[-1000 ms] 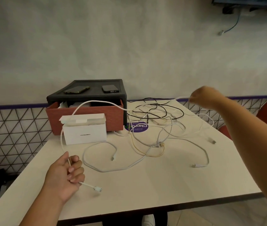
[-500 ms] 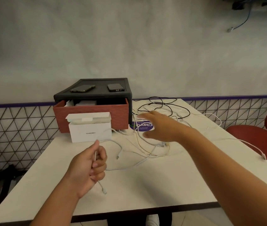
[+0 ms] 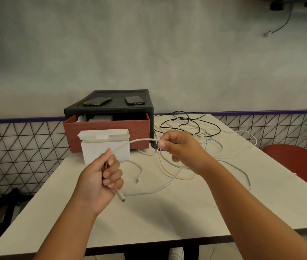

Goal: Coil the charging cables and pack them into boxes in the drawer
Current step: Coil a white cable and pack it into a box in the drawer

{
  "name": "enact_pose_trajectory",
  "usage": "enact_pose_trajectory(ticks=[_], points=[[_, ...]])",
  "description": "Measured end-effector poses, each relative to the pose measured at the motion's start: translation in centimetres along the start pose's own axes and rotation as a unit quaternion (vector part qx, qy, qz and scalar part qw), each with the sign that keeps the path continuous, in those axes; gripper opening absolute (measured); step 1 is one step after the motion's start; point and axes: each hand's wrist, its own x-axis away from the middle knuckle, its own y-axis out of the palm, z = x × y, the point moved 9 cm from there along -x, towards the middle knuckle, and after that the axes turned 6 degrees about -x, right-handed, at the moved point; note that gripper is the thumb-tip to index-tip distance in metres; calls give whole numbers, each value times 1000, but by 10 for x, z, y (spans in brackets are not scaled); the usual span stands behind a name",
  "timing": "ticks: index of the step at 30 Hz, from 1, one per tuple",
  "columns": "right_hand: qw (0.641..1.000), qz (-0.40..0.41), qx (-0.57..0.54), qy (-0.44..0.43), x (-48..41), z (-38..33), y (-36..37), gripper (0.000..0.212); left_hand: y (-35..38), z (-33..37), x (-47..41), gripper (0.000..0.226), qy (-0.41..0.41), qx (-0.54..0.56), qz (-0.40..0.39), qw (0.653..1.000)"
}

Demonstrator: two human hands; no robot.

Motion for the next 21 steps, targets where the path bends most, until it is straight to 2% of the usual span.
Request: enact_pose_trajectory(ticks=[3, 6, 8, 11, 14, 16, 19, 21], points=[[996, 82, 20, 1, 6, 10, -24, 17, -2, -9, -1, 30, -3, 38, -6, 999], [978, 115, 173, 0, 15, 24, -32, 13, 0, -12, -2, 41, 12, 115, -36, 993], [963, 101, 250, 12, 26, 42, -23, 11, -2, -10, -2, 39, 43, 141, -31, 989], [953, 28, 302, 14, 50, 73, 15, 17, 2, -11, 1, 14, 85, 122, 8, 989], [950, -17, 313, -11, 71, 85, 53, 23, 11, -18, 4, 17, 101, 122, 22, 987], [946, -28, 322, -22, 81, 85, 69, 26, 15, -22, 6, 11, 109, 121, 15, 987], [939, -51, 340, -32, 91, 78, 78, 29, 17, -25, 9, 20, 132, 37, 10, 991], [935, -64, 346, -44, 95, 67, 76, 31, 17, -27, 13, 27, 161, -108, 20, 981]])
